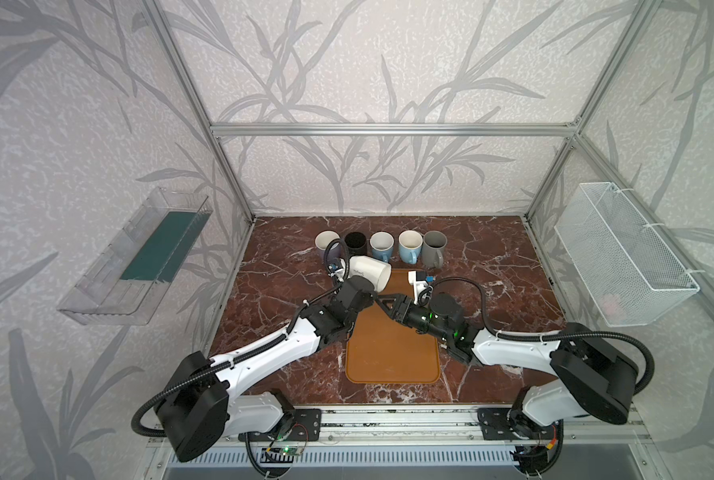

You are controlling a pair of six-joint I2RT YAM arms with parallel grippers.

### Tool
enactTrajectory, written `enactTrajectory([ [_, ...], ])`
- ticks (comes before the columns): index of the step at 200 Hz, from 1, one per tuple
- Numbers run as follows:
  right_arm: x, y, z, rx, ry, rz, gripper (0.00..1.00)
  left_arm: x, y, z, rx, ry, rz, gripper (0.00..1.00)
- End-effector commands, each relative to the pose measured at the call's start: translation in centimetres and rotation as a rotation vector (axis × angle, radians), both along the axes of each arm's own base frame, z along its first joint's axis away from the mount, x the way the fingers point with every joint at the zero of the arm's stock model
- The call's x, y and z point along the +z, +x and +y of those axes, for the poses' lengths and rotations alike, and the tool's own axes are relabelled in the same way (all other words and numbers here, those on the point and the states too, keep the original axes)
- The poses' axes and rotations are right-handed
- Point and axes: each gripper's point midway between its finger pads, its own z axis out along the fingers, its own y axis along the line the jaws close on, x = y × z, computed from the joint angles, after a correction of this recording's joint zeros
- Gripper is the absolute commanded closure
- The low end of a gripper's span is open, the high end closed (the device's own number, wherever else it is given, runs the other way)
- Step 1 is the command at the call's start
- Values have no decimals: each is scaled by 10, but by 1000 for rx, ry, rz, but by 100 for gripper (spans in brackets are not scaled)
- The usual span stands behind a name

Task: Turn the mug right side up
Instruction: 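Hold the white mug sideways with the left gripper while the right gripper grasps its rim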

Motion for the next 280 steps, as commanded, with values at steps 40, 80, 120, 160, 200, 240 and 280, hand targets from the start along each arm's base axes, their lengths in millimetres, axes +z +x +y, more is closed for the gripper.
enactTrajectory([
  [40,18,11,10,-26,45,-37,46,49,8,3,64,-146,-147,100],
  [80,18,14,18,-18,54,-40,50,50,8,0,53,-168,-148,100],
  [120,19,19,23,-21,61,-48,53,49,8,-2,46,-178,-145,100],
  [160,21,24,26,-31,64,-63,61,48,8,-3,41,-180,-142,100],
  [200,23,27,30,-30,64,-71,65,47,8,-5,36,-184,-139,100],
  [240,25,30,31,-44,69,-79,69,46,8,-6,30,-185,-136,100],
  [280,25,33,31,-55,63,-80,76,45,8,-8,25,-192,-131,100],
])
